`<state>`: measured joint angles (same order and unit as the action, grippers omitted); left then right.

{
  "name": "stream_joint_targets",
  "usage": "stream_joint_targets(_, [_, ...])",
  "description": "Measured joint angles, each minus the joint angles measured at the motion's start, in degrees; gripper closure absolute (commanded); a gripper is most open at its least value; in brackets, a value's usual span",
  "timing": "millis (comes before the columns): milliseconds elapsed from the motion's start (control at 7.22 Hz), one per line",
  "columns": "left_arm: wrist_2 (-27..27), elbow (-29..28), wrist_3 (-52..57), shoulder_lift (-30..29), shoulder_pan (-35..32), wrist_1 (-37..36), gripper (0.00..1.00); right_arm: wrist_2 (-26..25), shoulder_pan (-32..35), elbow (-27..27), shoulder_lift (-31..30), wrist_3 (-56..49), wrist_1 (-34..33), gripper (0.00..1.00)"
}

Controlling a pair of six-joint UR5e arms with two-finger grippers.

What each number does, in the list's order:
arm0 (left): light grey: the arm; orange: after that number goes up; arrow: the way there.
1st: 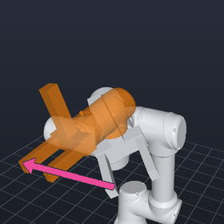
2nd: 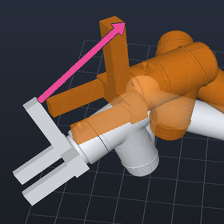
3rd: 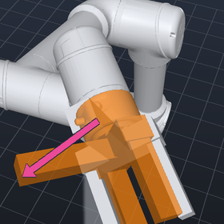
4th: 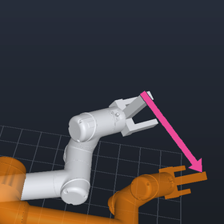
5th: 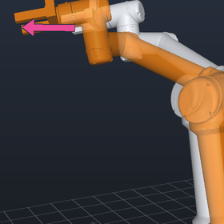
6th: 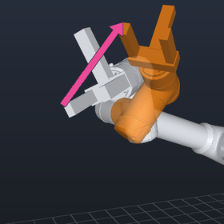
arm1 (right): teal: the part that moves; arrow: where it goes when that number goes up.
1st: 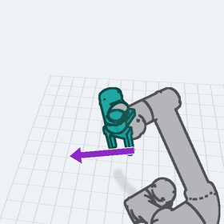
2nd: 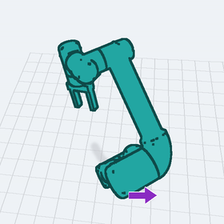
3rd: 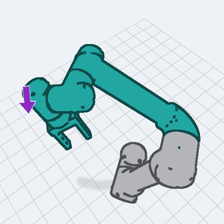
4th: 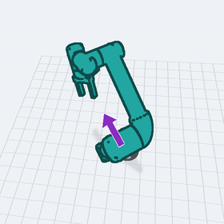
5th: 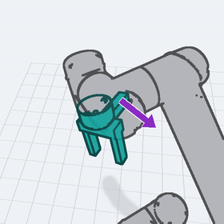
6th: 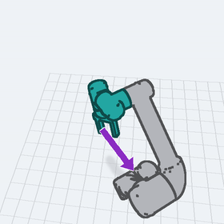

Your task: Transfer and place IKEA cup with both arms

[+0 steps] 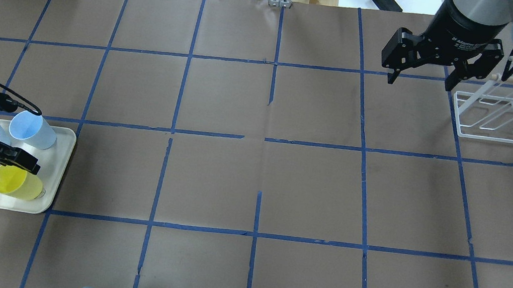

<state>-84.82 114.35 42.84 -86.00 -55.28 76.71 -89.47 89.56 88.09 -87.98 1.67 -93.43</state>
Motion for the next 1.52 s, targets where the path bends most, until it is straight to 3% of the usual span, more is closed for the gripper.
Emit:
stream_joint_targets(415, [-0.38,-16.46,-23.30,0.16,-20.43,13.03,0.00,0.00,0.00,-0.14,0.00,0.00,0.00,0.00])
stream_joint_targets(831, [-5.76,-22.91,-39.88,-0.63,-36.33,14.42,0.00,-0.09,0.00,-0.35,0.00,-0.06,0.00,0.00])
stream_joint_targets(1108, [-6.40,-25.82,-41.42,-2.61,-37.88,14.42,0.00,-0.09,0.00,-0.36,0.00,-0.02,0.02,0.00])
stream_joint_targets(1523, [-3.41,-27.24,-41.50,-3.76,-34.73,14.67,0.00,-0.17,0.00,-0.38,0.00,-0.01,0.07,0.00])
